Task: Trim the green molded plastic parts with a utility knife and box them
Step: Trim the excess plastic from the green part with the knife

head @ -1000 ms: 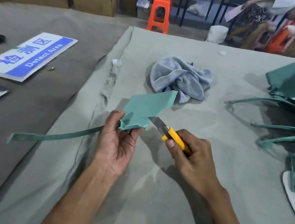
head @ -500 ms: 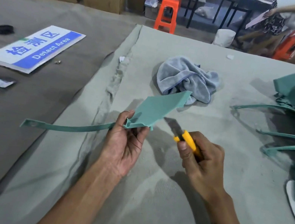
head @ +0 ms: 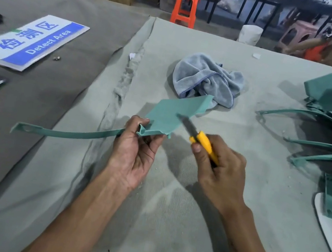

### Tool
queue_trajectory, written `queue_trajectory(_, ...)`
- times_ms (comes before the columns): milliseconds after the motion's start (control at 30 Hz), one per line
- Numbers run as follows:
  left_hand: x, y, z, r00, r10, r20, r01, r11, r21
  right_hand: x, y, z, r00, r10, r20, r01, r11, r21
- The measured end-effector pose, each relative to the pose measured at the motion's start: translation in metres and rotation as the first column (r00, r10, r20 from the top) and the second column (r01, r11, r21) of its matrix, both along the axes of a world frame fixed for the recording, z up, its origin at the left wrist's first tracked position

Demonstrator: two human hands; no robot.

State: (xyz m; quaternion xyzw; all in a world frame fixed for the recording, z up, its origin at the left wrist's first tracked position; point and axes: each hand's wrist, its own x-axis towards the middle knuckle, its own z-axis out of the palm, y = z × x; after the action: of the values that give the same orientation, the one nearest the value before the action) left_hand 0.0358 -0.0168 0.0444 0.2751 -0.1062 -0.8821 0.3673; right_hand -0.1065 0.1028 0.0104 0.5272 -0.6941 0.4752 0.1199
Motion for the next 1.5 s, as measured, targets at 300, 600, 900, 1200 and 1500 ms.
queue_trajectory(300, 0.000, -0.001, -0.001, 1.000, -0.018, 0.010, 0.018, 0.999, 0.029, 0.000, 0.001, -0.003, 0.998, -0.062, 0.019, 0.062, 0.998, -0.029)
queue_trajectory(600, -0.005, -0.003, -0.002, 0.993, -0.071, -0.091, 0.079, 0.992, 0.094, -0.006, 0.007, 0.003, 0.958, 0.074, 0.278, -0.022, 0.982, -0.186)
queue_trajectory(900, -0.003, -0.001, -0.006, 0.987, -0.106, -0.124, 0.115, 0.991, 0.063, -0.009, 0.005, 0.000, 0.912, 0.063, 0.406, 0.025, 0.978, -0.209)
queue_trajectory(1200, -0.002, -0.002, -0.007, 0.986, -0.121, -0.118, 0.130, 0.989, 0.076, -0.003, 0.000, 0.006, 0.865, 0.036, 0.500, 0.070, 0.979, -0.193)
queue_trajectory(1500, -0.004, 0.009, -0.005, 0.961, -0.252, 0.118, 0.270, 0.947, -0.175, 0.000, -0.004, 0.026, 0.061, 0.368, 0.928, -0.217, 0.912, -0.347)
